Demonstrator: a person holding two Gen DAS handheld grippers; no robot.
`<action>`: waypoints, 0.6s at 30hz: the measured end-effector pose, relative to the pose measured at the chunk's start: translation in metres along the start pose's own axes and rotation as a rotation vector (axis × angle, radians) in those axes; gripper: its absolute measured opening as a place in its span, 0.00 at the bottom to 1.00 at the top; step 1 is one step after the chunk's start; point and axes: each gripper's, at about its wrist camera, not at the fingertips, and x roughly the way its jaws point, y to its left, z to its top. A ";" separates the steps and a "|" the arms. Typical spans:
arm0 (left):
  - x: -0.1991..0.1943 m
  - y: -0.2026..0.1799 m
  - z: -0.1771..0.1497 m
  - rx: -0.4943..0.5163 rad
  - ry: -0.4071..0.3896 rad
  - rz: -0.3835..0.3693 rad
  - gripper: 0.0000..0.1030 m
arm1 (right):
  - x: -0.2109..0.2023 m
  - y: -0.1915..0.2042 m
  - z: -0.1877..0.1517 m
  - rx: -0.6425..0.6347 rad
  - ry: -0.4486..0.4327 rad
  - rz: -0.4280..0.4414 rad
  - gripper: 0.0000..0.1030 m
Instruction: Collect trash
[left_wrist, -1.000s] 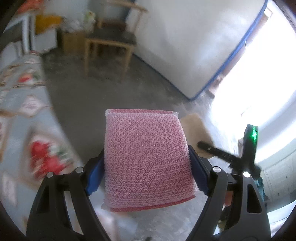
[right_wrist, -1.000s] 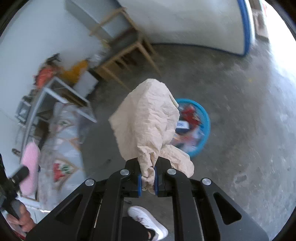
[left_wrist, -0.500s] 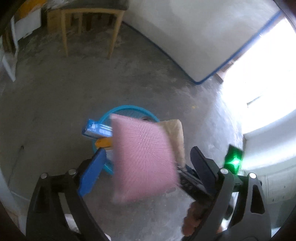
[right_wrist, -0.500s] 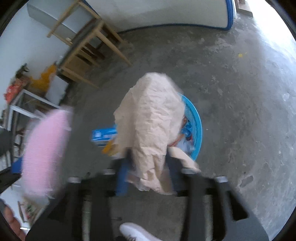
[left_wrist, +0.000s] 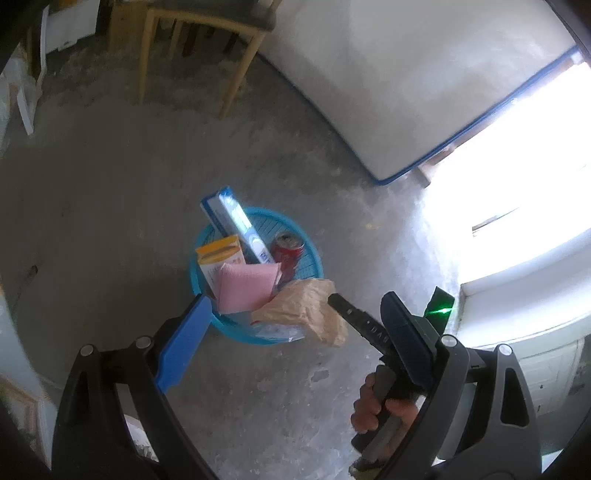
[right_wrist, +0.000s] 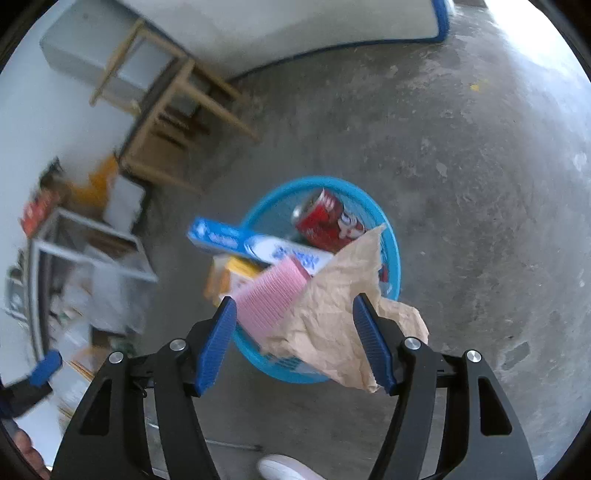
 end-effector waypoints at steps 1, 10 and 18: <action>-0.005 0.001 0.001 0.004 -0.009 -0.004 0.86 | -0.008 -0.003 0.000 0.019 -0.015 0.011 0.62; -0.103 -0.002 -0.048 0.073 -0.165 -0.033 0.86 | -0.075 0.013 -0.014 -0.042 -0.083 0.077 0.62; -0.206 0.007 -0.144 0.048 -0.396 0.154 0.90 | -0.177 0.119 -0.115 -0.543 -0.125 0.116 0.83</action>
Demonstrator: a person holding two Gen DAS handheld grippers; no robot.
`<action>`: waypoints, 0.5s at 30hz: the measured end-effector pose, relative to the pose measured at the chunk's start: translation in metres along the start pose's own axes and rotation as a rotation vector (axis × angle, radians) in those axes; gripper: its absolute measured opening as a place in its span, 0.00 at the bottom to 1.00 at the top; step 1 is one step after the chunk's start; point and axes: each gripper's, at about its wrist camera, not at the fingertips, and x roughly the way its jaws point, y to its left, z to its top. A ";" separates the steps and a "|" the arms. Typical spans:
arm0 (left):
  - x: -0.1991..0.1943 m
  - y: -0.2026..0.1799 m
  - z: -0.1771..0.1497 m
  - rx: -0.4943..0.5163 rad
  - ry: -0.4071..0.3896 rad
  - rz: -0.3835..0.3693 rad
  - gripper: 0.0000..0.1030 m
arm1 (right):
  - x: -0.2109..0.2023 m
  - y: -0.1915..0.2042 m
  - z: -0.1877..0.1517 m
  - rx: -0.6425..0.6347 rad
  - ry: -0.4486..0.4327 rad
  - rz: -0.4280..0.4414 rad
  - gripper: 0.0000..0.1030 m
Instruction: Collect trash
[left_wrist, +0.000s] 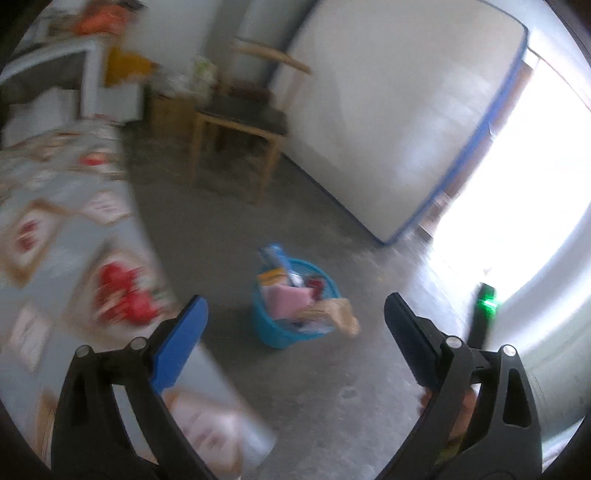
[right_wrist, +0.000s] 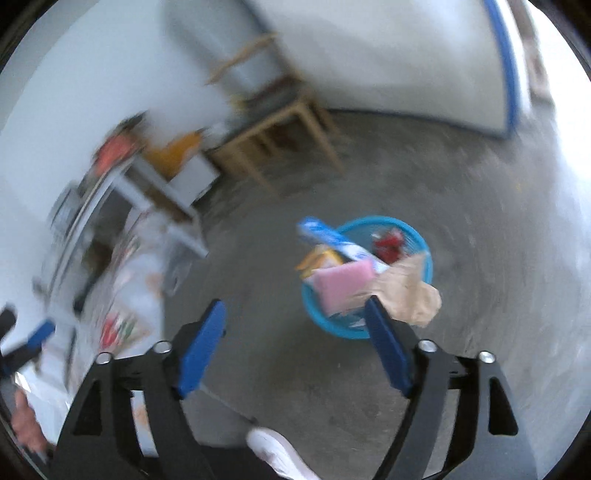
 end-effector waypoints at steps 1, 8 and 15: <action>-0.018 0.005 -0.009 -0.026 -0.037 0.063 0.91 | -0.010 0.018 -0.004 -0.054 -0.013 0.004 0.86; -0.095 0.020 -0.054 -0.096 -0.179 0.313 0.92 | -0.063 0.134 -0.037 -0.392 -0.099 -0.001 0.94; -0.143 0.038 -0.105 -0.200 -0.239 0.552 0.92 | -0.100 0.191 -0.071 -0.460 -0.162 0.010 0.94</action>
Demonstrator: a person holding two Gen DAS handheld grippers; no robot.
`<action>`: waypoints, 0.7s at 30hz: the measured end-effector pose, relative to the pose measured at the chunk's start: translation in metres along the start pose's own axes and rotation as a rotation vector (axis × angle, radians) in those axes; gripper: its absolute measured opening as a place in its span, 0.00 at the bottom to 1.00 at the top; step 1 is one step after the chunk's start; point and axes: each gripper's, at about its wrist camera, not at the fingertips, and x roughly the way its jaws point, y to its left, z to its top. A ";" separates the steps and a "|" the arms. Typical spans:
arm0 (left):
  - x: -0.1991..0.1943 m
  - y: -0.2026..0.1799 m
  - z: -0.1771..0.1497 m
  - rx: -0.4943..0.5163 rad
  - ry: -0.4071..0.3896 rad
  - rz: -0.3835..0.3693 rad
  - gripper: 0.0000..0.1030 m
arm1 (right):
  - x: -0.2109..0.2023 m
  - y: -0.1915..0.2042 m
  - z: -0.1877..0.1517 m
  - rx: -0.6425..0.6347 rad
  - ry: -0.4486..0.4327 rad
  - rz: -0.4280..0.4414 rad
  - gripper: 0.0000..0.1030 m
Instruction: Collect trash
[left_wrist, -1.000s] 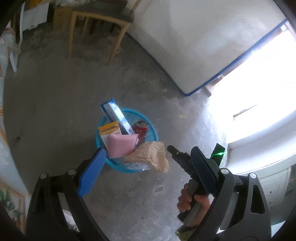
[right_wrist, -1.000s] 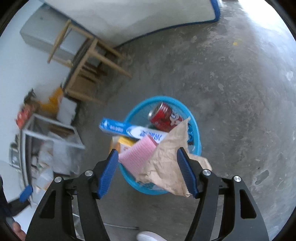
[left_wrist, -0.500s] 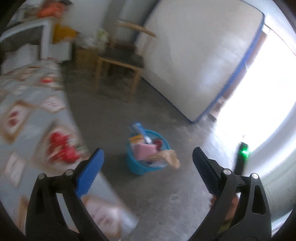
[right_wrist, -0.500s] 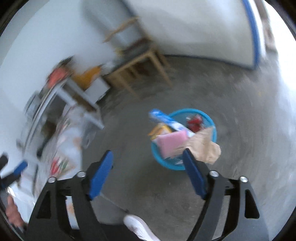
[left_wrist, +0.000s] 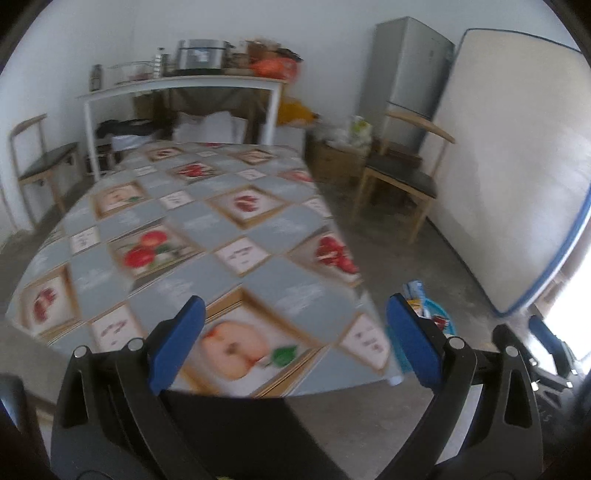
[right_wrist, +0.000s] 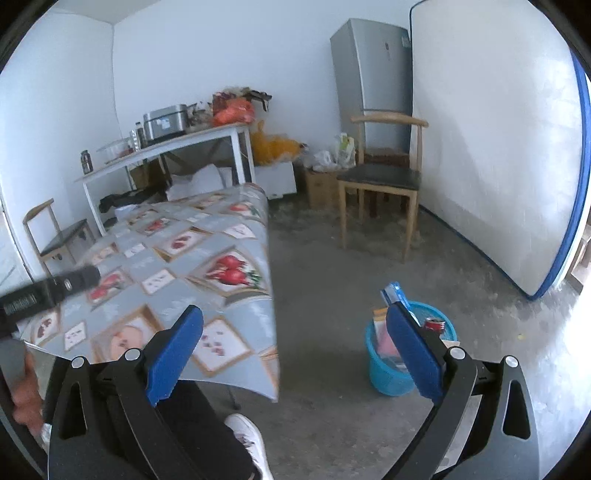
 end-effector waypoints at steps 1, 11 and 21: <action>-0.004 0.006 -0.004 0.009 -0.011 0.011 0.92 | -0.001 0.006 -0.001 -0.008 0.002 -0.005 0.94; -0.013 0.030 -0.025 0.012 0.053 0.150 0.92 | -0.019 0.063 -0.027 -0.165 0.027 -0.093 0.94; -0.004 0.027 -0.037 0.048 0.140 0.165 0.92 | -0.007 0.055 -0.035 -0.135 0.120 -0.176 0.94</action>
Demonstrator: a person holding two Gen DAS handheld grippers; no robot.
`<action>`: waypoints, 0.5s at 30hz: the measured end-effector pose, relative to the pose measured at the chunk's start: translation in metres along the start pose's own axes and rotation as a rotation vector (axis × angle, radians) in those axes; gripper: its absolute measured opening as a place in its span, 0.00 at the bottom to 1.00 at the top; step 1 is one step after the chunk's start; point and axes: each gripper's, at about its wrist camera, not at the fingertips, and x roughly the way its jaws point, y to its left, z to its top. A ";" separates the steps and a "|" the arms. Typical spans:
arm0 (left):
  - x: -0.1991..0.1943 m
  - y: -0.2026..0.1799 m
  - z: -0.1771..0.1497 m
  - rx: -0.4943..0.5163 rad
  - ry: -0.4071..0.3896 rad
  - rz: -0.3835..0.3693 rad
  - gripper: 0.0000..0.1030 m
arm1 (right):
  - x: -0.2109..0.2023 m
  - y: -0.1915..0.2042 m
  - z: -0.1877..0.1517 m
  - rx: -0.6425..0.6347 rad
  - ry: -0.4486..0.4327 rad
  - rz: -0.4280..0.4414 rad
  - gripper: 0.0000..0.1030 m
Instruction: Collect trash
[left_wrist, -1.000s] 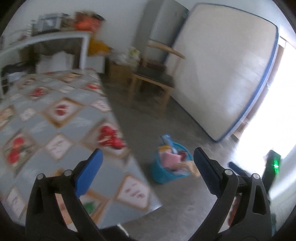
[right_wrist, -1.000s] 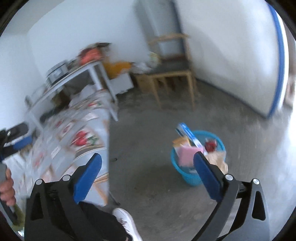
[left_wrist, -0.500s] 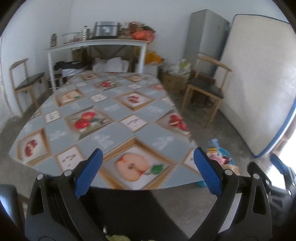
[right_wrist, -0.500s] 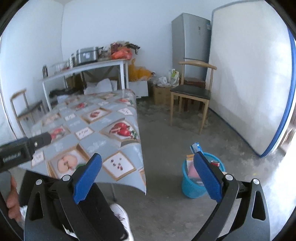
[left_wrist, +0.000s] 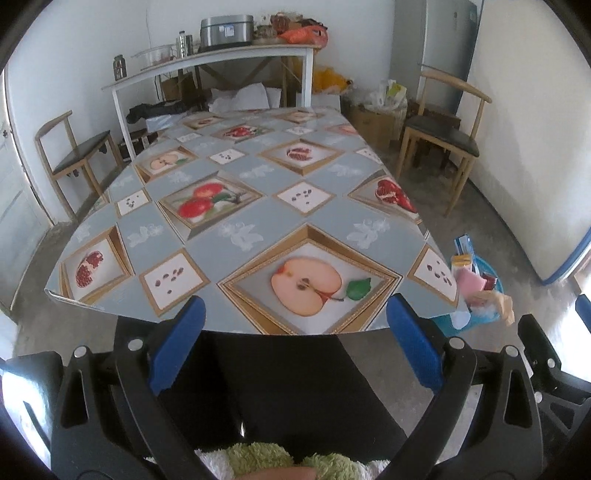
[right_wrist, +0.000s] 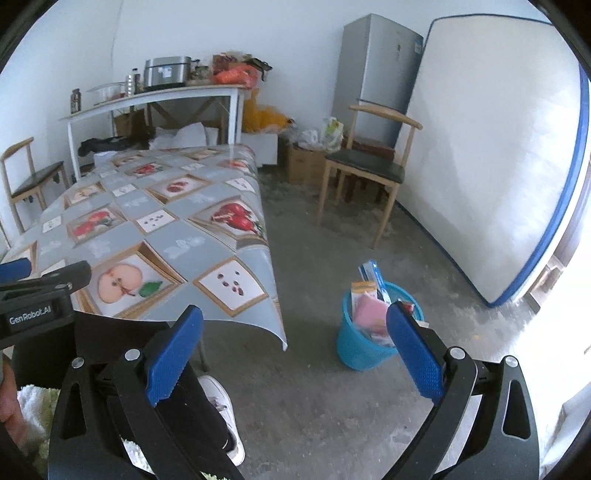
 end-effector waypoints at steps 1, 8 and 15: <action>0.001 -0.001 0.000 -0.001 0.002 0.000 0.92 | 0.000 -0.002 0.000 0.008 0.003 -0.003 0.94; 0.001 -0.005 0.001 0.015 0.001 -0.005 0.92 | 0.004 -0.006 0.000 0.022 0.007 -0.007 0.94; 0.001 -0.016 -0.001 0.043 0.007 -0.015 0.92 | 0.004 -0.011 0.000 0.039 0.010 -0.013 0.94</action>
